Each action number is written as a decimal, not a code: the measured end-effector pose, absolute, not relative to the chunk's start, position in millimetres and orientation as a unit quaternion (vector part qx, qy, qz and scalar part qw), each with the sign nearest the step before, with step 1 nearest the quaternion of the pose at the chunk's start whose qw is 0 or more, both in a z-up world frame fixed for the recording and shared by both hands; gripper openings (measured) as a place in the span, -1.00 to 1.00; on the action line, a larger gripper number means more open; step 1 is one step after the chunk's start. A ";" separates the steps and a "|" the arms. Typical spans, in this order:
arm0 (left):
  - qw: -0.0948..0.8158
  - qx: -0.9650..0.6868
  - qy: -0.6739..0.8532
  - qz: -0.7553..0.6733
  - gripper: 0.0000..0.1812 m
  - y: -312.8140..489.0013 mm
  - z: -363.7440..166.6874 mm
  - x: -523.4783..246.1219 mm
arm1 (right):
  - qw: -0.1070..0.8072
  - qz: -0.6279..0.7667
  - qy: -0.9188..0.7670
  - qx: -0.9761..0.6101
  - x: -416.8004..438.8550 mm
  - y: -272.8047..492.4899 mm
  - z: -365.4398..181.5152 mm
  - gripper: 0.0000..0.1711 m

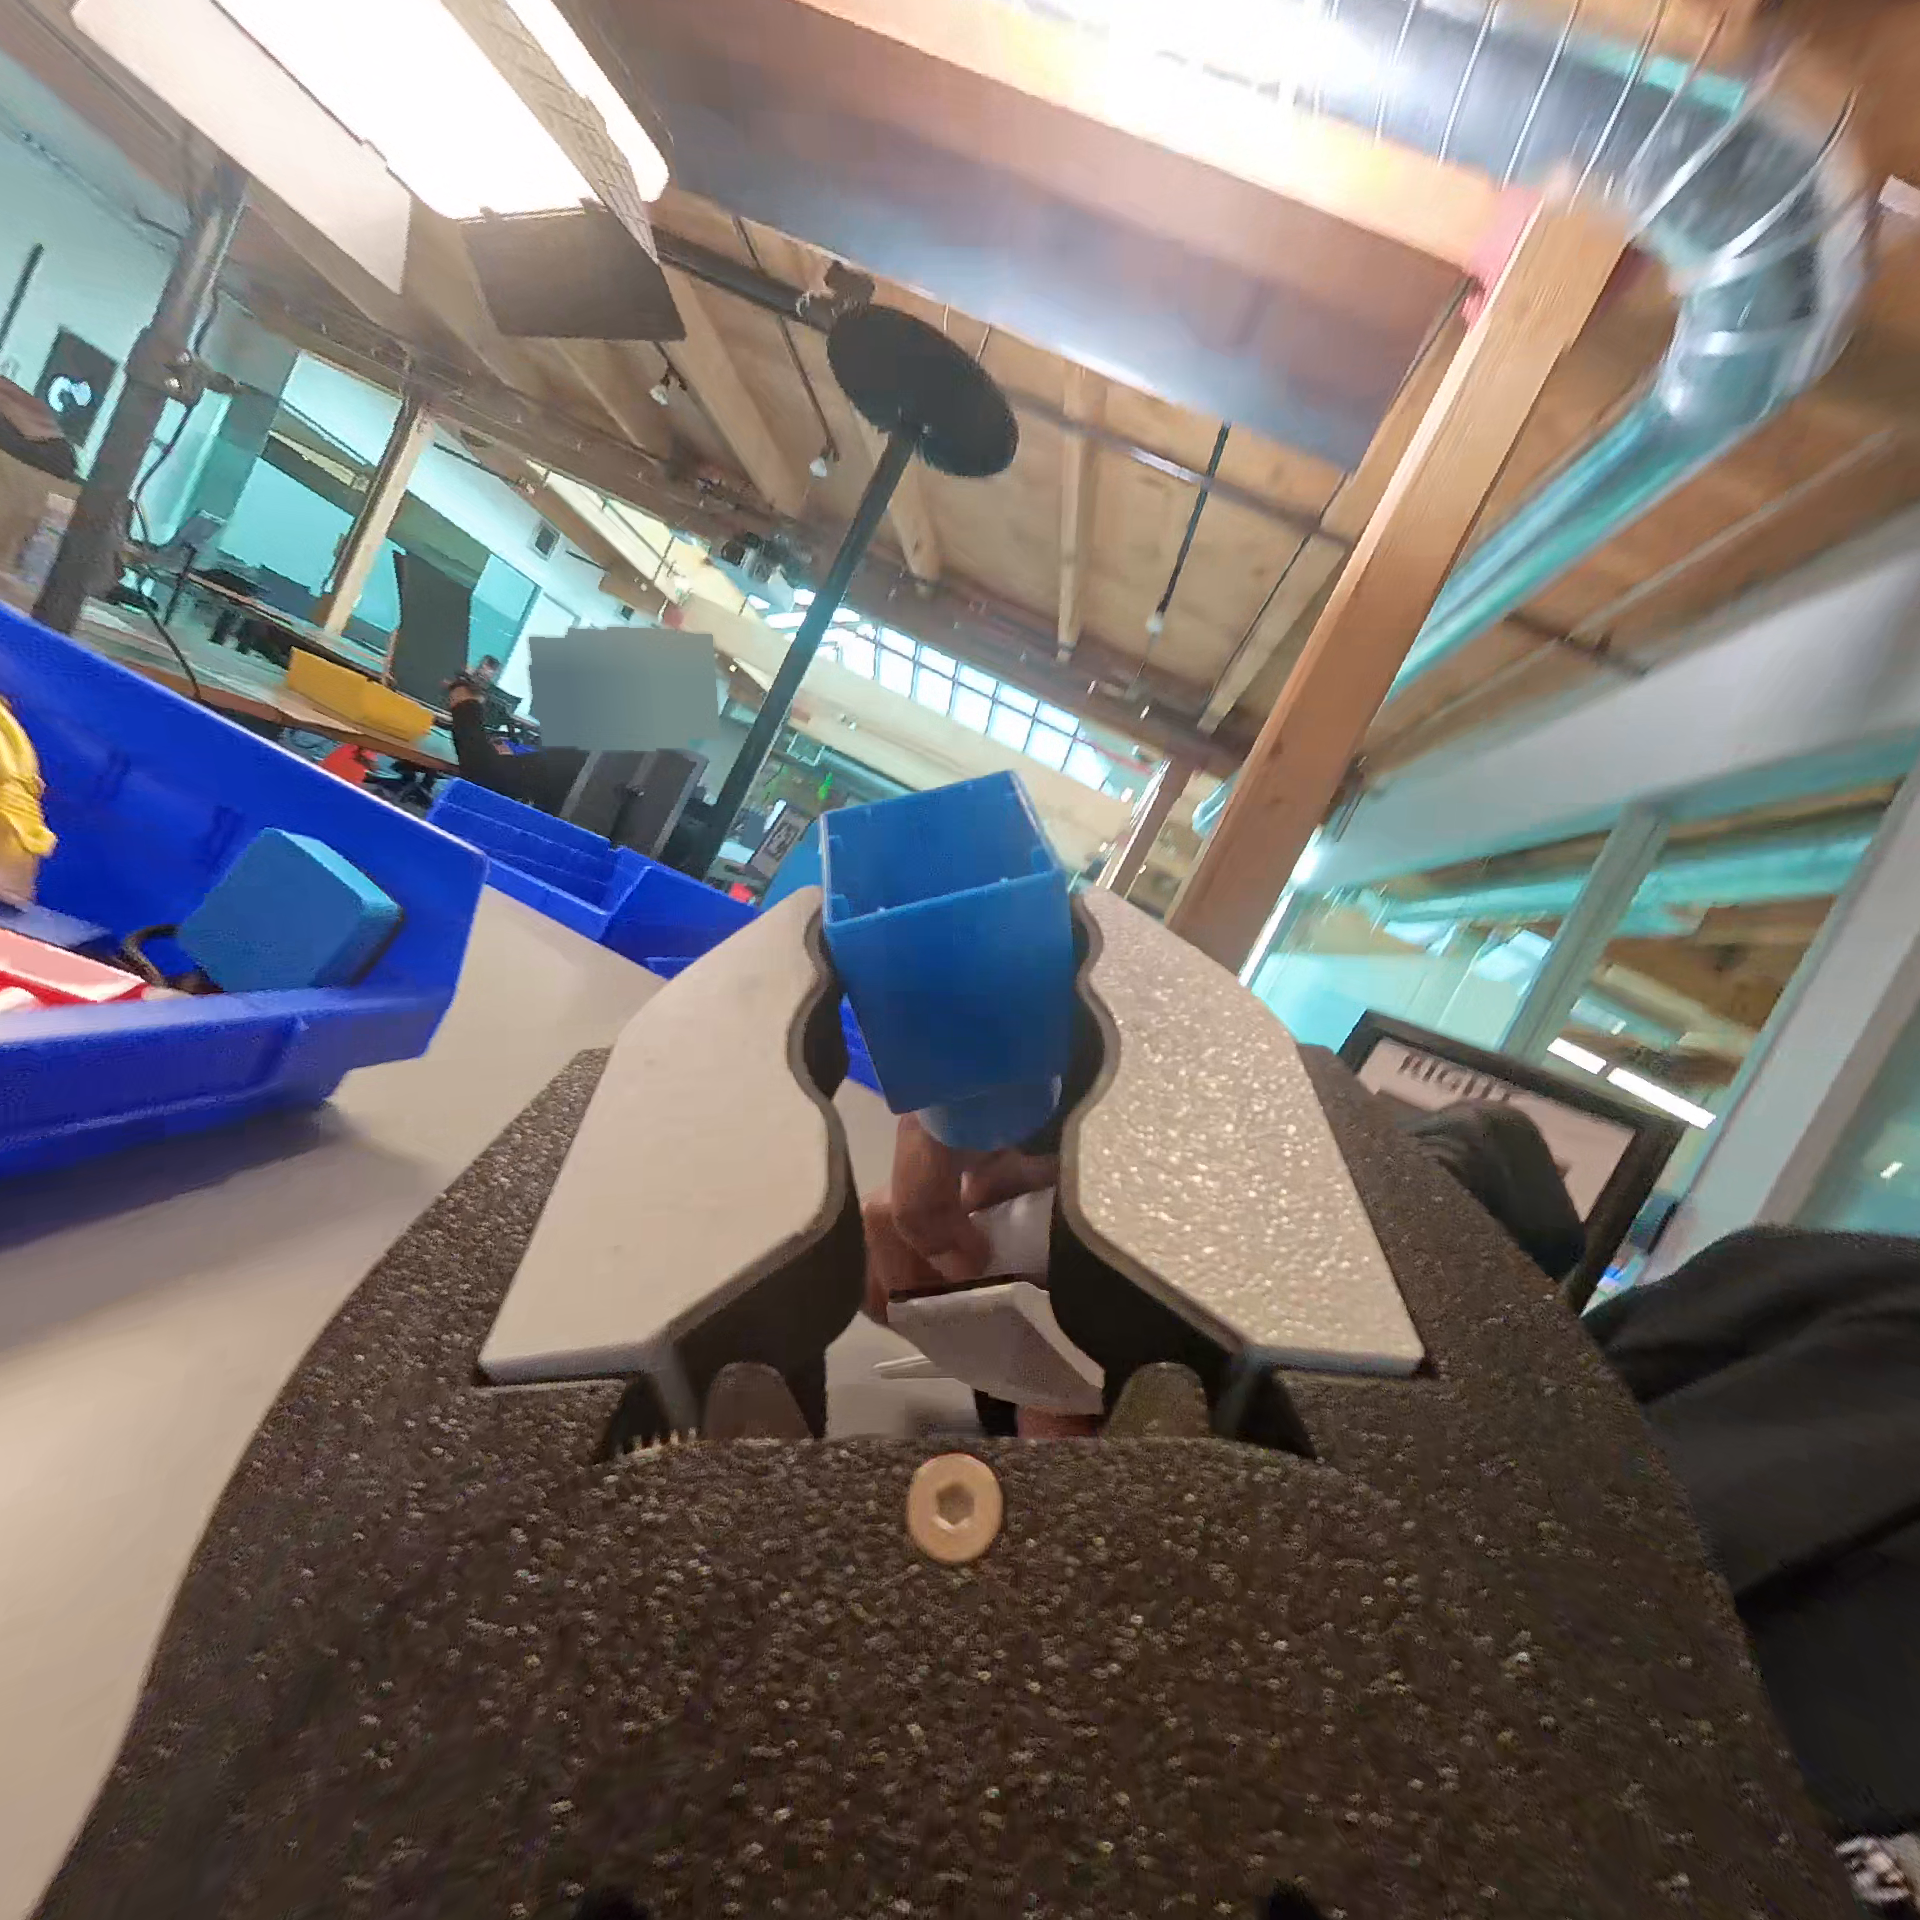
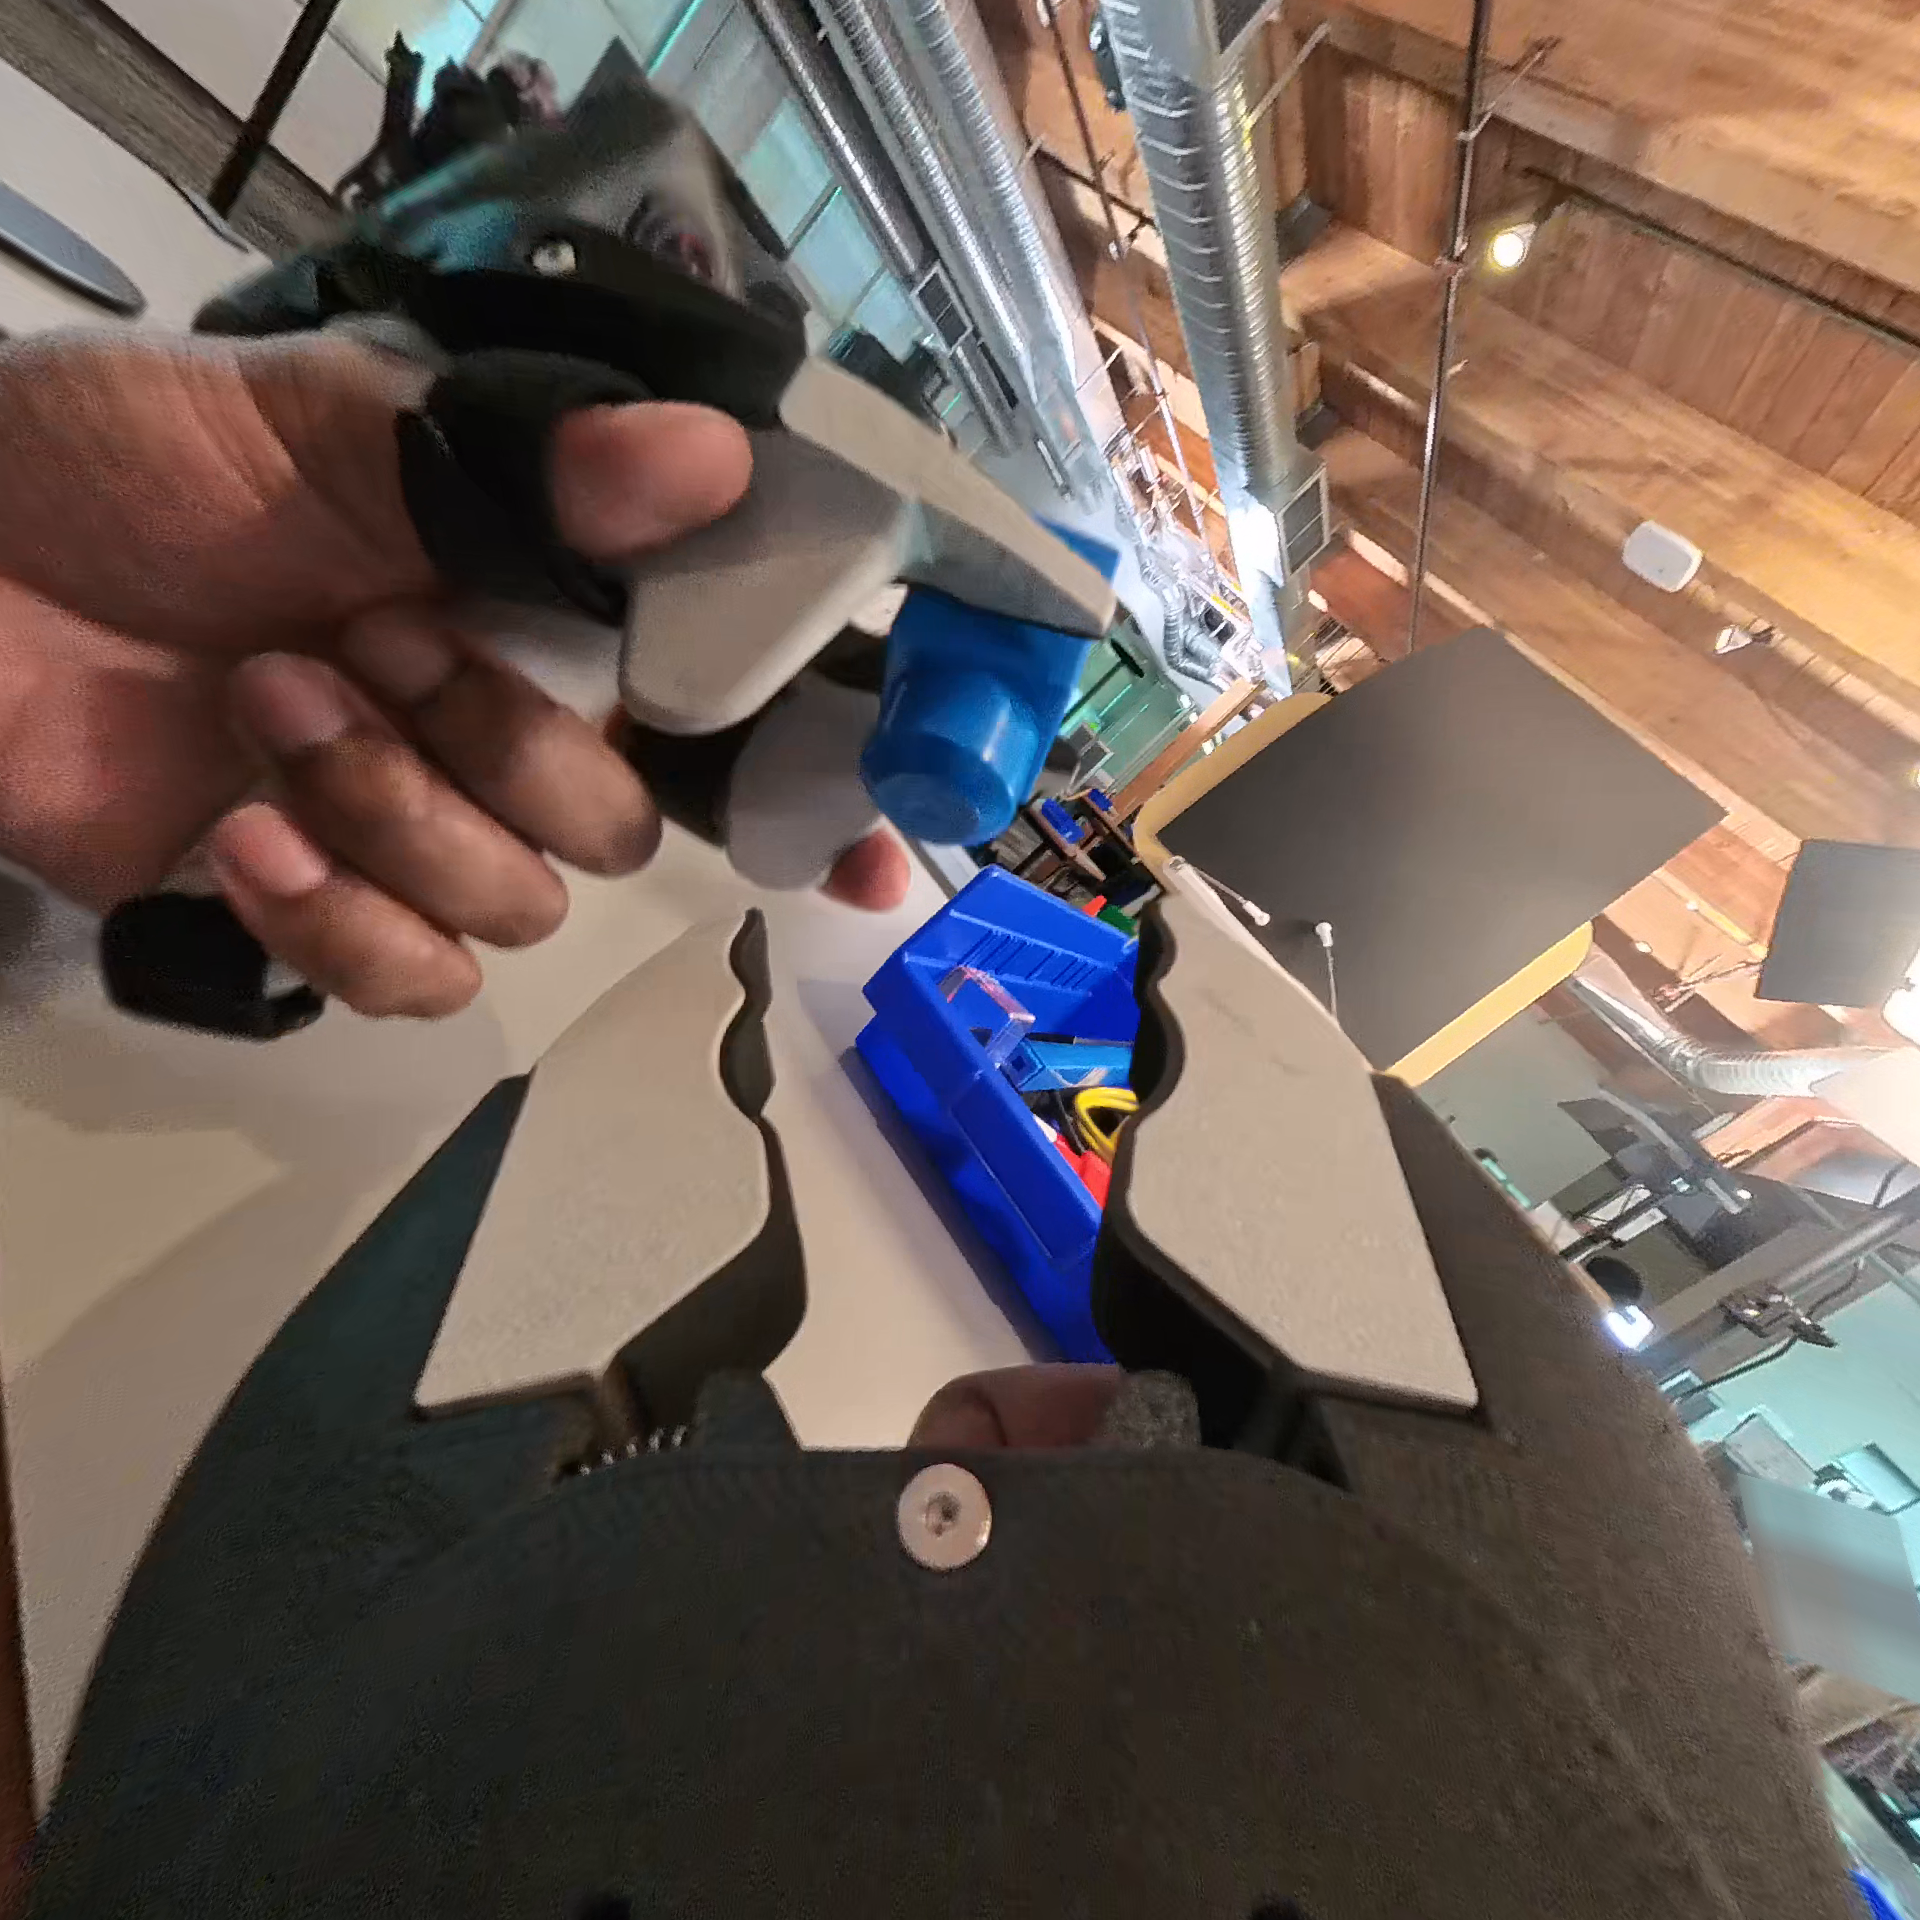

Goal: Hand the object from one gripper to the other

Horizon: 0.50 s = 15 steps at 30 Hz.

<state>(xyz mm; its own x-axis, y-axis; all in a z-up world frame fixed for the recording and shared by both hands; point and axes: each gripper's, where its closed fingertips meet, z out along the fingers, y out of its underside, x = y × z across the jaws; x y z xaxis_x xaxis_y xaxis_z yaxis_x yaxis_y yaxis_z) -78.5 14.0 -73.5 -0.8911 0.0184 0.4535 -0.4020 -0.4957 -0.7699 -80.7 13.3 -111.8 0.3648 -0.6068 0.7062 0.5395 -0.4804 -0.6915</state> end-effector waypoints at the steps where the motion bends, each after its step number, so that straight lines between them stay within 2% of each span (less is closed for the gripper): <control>1: 0.144 0.209 -0.471 0.845 -0.56 12.4 -75.0 -77.1 | 0.511 -0.568 0.027 -0.645 -81.3 14.1 -109.6 -0.21; 7: 0.278 0.290 -0.397 0.825 -0.56 -3.5 -93.6 -71.7 | 0.502 -0.574 0.058 -0.644 -70.1 15.1 -111.2 -0.32; 15: 0.320 0.354 -0.351 0.806 -0.57 -8.4 -109.6 -59.3 | 0.499 -0.516 0.109 -0.688 -54.6 14.5 -129.6 -0.57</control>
